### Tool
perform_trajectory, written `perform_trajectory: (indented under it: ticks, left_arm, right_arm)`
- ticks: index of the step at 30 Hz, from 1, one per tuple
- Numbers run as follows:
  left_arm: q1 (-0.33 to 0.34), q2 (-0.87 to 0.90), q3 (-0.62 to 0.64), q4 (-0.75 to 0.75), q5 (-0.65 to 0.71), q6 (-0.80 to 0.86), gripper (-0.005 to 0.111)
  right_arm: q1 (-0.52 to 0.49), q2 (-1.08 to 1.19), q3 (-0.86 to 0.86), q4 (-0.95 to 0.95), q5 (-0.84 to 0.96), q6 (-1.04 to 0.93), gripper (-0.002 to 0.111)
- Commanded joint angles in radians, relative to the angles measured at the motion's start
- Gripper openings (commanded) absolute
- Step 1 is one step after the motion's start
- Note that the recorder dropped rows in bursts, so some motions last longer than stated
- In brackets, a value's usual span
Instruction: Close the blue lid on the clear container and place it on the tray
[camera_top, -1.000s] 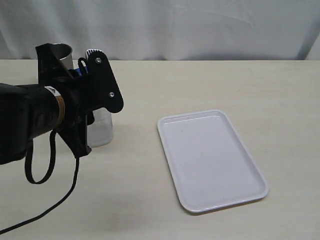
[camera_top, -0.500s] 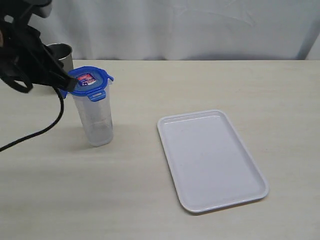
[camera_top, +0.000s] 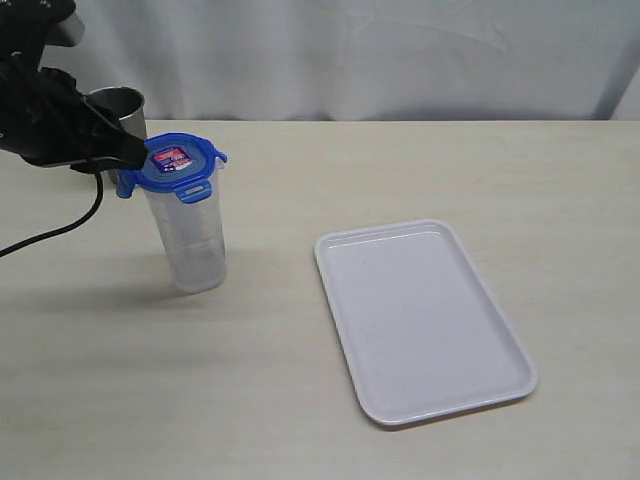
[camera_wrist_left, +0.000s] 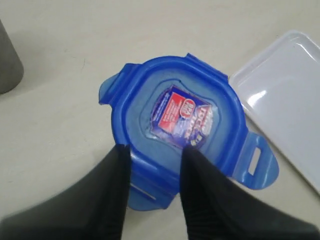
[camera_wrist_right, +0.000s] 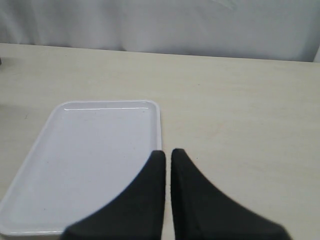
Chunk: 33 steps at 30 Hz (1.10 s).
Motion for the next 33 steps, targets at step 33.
perform_trajectory:
  ticks: [33]
  left_arm:
    - [0.002,0.085,-0.01,-0.115,-0.135,0.109,0.039]
  right_arm:
    - [0.003,-0.004,0.003,-0.002,-0.003,-0.001,0.004]
